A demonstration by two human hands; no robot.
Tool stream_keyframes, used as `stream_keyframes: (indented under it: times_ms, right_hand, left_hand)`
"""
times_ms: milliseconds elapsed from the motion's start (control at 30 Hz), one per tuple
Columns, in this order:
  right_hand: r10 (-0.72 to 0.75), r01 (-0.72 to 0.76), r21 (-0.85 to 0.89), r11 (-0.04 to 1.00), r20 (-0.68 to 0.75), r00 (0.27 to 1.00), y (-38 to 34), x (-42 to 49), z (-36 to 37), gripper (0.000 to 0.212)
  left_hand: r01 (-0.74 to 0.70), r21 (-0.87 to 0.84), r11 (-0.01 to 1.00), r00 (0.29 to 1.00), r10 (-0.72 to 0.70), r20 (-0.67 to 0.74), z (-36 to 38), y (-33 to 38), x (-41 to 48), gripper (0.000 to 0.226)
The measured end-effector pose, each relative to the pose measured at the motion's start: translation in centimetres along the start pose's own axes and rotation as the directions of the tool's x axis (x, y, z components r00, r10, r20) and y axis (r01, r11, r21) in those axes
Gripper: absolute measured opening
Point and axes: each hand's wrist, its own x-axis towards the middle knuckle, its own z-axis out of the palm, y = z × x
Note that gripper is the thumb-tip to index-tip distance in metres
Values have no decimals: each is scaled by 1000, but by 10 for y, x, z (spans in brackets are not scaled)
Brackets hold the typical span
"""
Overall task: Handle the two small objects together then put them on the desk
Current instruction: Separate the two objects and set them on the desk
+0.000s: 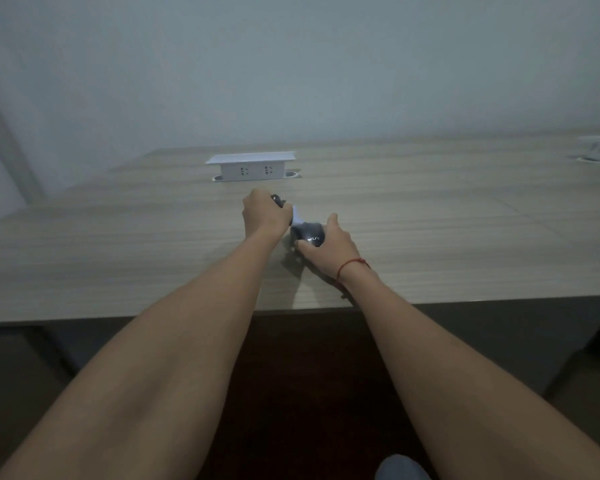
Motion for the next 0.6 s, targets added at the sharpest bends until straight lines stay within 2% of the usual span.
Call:
stream_keyframes:
  times_ms: [67, 167, 333, 400, 467, 533, 600]
  right_hand:
    - [8, -8, 2, 1000, 3, 1000, -1, -1, 1, 93]
    - [8, -9, -15, 1000, -28, 1000, -1, -2, 2, 84]
    - [10, -15, -82, 997, -59, 998, -2, -7, 4, 78]
    - [-1, -4, -87, 996, -64, 998, -3, -10, 4, 80]
    - [-64, 57, -89, 994, -74, 995, -3, -12, 4, 82]
    - [-162, 152, -134, 979, -65, 985, -5, -12, 5, 78]
    - [-226, 216, -202, 955, -31, 974, -6, -9, 8, 65]
  left_hand:
    - [60, 31, 998, 997, -58, -55, -8, -6, -4, 19]
    - [185, 123, 975, 982, -179, -60, -17, -21, -10, 37]
    - [168, 348, 922, 984, -177, -6, -31, -35, -22, 51]
    - [111, 404, 908, 994, -112, -21, -35, -37, -25, 50]
    - [-26, 405, 914, 1000, 26, 6, -35, -40, -25, 46]
    - [-207, 315, 926, 974, 164, 157, -32, -47, -24, 47]
    - [-306, 260, 916, 922, 217, 321, -26, -54, -23, 50]
